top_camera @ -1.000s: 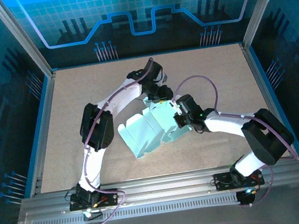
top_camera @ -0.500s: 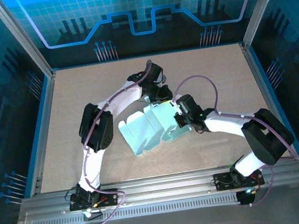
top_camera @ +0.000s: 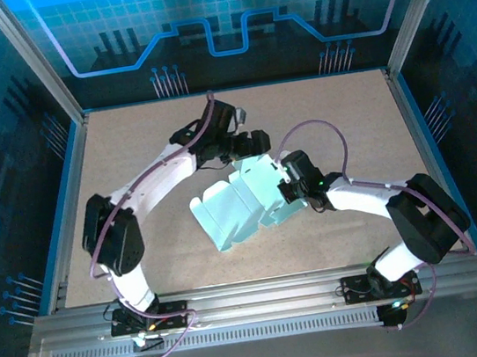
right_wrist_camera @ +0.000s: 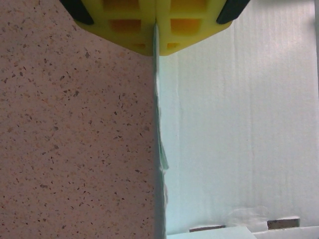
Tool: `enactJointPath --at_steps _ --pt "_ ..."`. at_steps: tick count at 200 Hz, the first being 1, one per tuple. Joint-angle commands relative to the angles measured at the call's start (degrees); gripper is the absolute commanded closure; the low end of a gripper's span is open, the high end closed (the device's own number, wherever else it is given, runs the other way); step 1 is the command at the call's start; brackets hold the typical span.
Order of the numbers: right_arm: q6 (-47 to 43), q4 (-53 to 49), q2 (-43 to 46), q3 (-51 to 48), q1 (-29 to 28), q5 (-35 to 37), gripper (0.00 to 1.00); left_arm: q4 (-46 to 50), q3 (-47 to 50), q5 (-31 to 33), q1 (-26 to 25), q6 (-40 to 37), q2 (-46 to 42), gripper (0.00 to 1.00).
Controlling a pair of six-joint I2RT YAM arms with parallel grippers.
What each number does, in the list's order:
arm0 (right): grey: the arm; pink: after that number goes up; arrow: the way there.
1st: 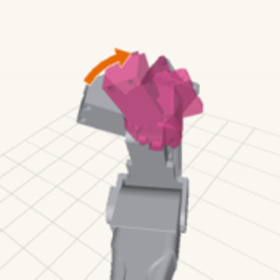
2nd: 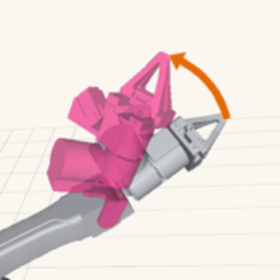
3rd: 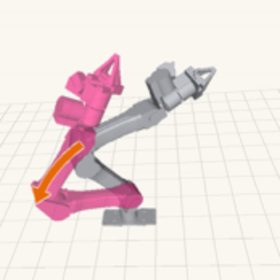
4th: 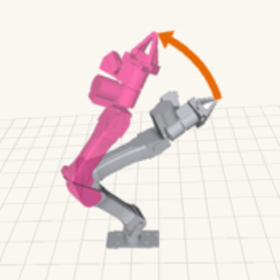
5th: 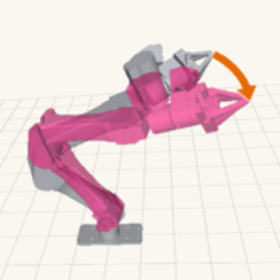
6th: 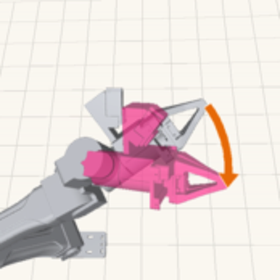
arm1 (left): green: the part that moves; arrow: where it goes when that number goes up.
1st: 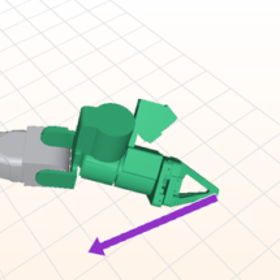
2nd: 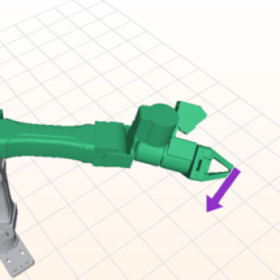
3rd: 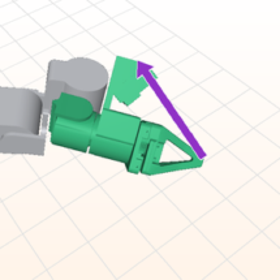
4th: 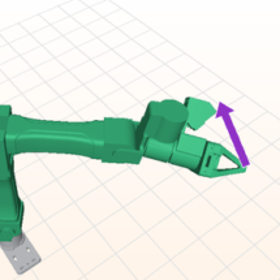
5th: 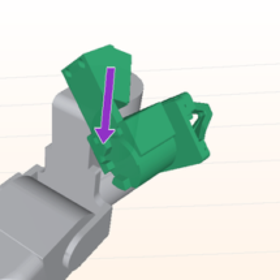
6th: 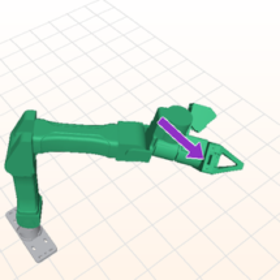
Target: Fold the paper box
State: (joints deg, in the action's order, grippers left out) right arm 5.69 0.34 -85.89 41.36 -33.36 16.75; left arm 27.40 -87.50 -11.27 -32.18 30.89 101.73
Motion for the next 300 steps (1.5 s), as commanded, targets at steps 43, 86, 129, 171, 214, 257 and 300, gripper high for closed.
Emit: enactJointPath --at_steps 43,86,129,171,214,257,300 --pt "0.43 -1.06 1.86 1.69 -0.03 1.62 1.00 -2.76 11.65 3.49 3.71 -2.79 -3.80 0.08" --pt "0.66 -1.27 1.51 1.95 -0.12 1.32 1.00 -4.25 13.35 1.33 3.80 -1.75 -1.47 0.08" --pt "1.16 -1.31 1.34 1.92 -0.21 1.52 1.00 -7.50 13.84 -4.82 3.80 1.36 0.38 0.12" --pt "0.66 -2.25 1.33 2.70 -0.65 2.32 1.00 -8.82 13.82 -7.51 4.05 2.88 1.50 0.14" --pt "-0.50 -4.74 1.99 4.37 -0.64 1.60 1.00 -12.02 17.52 -3.38 5.57 2.10 -4.12 0.10" --pt "-2.78 -8.47 1.51 7.49 -0.91 1.68 1.00 -14.47 20.43 -2.71 10.94 0.15 -7.78 0.01" --pt "-9.08 -11.66 1.00 11.15 -1.90 9.01 1.00 -13.15 18.71 -3.23 15.75 -0.92 -5.80 0.01"
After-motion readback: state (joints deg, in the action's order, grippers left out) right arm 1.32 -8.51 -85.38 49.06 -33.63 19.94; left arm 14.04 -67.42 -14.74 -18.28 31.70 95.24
